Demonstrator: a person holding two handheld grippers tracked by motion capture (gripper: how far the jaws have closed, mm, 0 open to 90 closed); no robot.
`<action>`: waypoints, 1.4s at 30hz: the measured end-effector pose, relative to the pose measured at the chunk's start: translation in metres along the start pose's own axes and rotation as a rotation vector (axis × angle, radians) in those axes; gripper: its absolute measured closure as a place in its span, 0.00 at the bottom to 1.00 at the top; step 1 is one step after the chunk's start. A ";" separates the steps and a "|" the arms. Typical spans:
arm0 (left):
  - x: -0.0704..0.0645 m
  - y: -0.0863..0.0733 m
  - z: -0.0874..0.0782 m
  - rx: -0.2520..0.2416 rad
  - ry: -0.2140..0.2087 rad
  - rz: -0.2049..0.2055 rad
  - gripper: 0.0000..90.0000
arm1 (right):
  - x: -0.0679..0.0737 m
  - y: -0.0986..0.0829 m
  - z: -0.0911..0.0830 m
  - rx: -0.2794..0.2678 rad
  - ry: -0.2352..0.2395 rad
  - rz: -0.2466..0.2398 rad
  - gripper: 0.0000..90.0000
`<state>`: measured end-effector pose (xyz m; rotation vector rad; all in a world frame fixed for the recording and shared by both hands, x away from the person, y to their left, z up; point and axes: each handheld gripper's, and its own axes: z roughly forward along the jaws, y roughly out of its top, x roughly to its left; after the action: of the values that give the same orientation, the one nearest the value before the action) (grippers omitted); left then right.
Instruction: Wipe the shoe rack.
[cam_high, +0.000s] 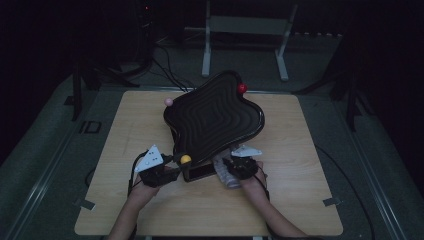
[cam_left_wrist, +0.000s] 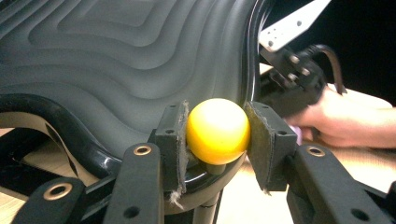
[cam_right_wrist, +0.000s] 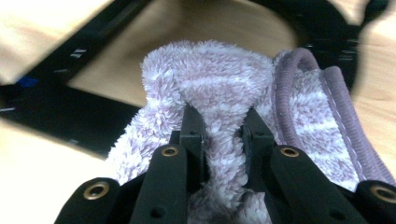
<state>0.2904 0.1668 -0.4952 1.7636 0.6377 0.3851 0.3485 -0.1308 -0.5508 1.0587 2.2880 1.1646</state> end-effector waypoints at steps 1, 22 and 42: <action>0.000 0.000 0.000 0.000 0.000 0.000 0.67 | 0.007 -0.001 0.001 -0.006 0.010 -0.004 0.84; 0.000 0.000 0.000 -0.001 -0.002 -0.002 0.67 | 0.074 0.005 0.011 0.004 0.121 -0.181 0.84; 0.000 0.000 0.002 -0.003 -0.006 -0.005 0.67 | -0.025 0.002 -0.002 0.028 -0.019 -0.016 0.83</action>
<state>0.2913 0.1655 -0.4959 1.7597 0.6363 0.3769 0.3644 -0.1500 -0.5481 1.0550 2.3000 1.1150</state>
